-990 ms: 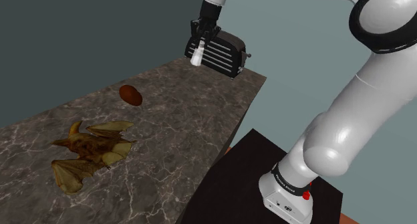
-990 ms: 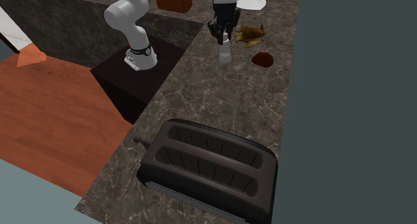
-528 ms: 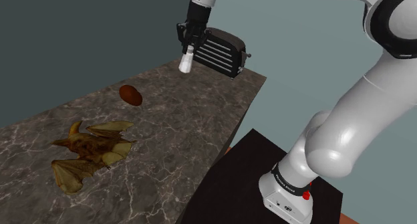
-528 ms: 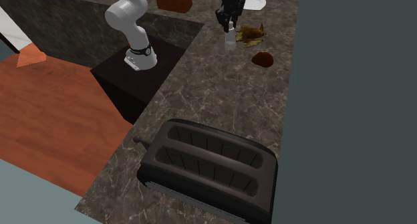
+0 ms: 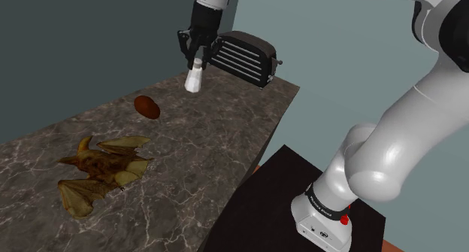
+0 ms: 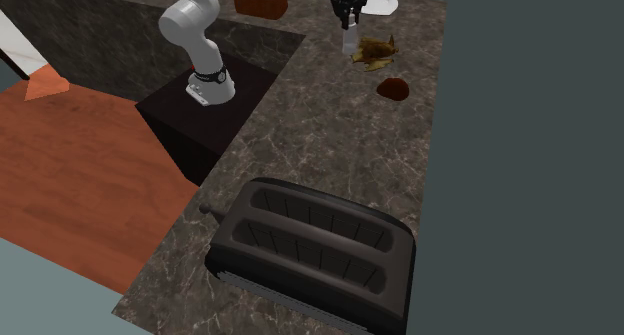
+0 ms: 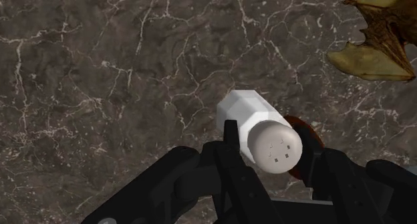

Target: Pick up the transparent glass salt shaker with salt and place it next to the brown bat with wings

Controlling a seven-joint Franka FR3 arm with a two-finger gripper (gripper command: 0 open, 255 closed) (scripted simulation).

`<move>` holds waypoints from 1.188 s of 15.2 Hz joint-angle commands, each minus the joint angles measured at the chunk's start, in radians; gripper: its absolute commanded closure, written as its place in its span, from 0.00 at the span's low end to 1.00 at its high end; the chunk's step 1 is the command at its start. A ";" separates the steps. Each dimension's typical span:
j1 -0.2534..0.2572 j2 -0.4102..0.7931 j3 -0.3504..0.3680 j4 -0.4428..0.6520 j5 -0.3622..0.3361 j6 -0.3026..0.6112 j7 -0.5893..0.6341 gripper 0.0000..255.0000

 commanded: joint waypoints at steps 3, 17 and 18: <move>0.045 0.005 0.055 0.008 0.000 0.003 0.101 1.00; 0.121 0.061 0.147 -0.022 -0.011 0.098 0.267 1.00; 0.121 0.063 0.147 -0.033 -0.011 0.111 0.267 1.00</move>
